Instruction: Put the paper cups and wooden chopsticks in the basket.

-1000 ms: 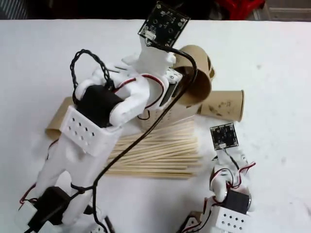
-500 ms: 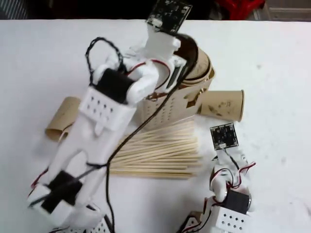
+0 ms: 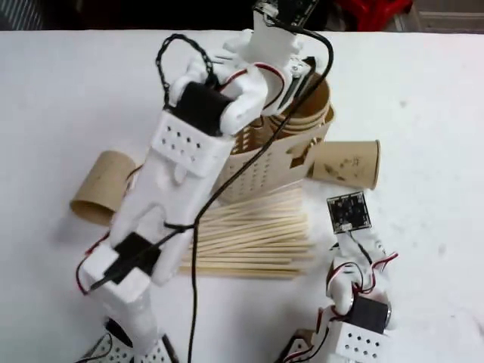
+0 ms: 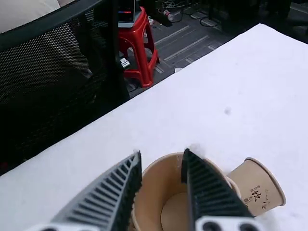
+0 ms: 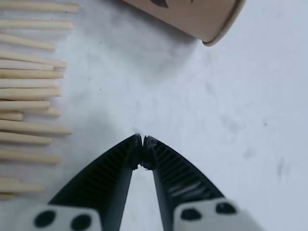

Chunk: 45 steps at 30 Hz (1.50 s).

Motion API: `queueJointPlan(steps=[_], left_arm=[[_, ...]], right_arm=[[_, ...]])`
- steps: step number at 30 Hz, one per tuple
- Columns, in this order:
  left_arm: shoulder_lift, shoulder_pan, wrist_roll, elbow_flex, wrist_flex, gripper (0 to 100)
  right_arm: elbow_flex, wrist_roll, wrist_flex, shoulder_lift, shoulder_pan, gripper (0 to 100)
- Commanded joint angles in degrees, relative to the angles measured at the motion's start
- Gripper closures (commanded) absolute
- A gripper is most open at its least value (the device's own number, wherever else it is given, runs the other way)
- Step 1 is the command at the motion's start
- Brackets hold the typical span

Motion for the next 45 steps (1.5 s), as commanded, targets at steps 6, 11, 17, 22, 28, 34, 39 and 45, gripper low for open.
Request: queueJointPlan(steps=[6,11,17,22,28,34,39,45], left_arm=[[4.44,-2.59,-0.62,-7.47,11.34,84],[7.16,-2.95,-0.7,-2.55,15.21,84],[11.03,-2.42,-0.7,-1.58,14.86,84],[8.04,-2.42,-0.7,-1.67,14.86,84],[-5.32,-4.18,-3.52,-1.67,16.97,84],[-19.47,-16.22,-5.19,-1.67,21.63,84],[-28.09,-29.76,-16.35,-0.7,33.67,84],[-36.79,-50.07,-25.32,18.73,32.88,84]], right_arm=[[-0.09,0.62,-1.1,-0.31,-0.66,98.1],[-0.09,0.62,-1.1,-0.31,-0.66,98.1],[-0.09,0.62,-1.1,-0.31,-0.66,98.1],[-0.09,0.62,-1.1,-0.31,-0.66,98.1],[-0.09,0.62,-1.1,-0.31,-0.66,98.1],[-0.09,0.62,-1.1,-0.31,-0.66,98.1],[-0.09,0.62,-1.1,-0.31,-0.66,98.1],[-0.09,0.62,-1.1,-0.31,-0.66,98.1]])
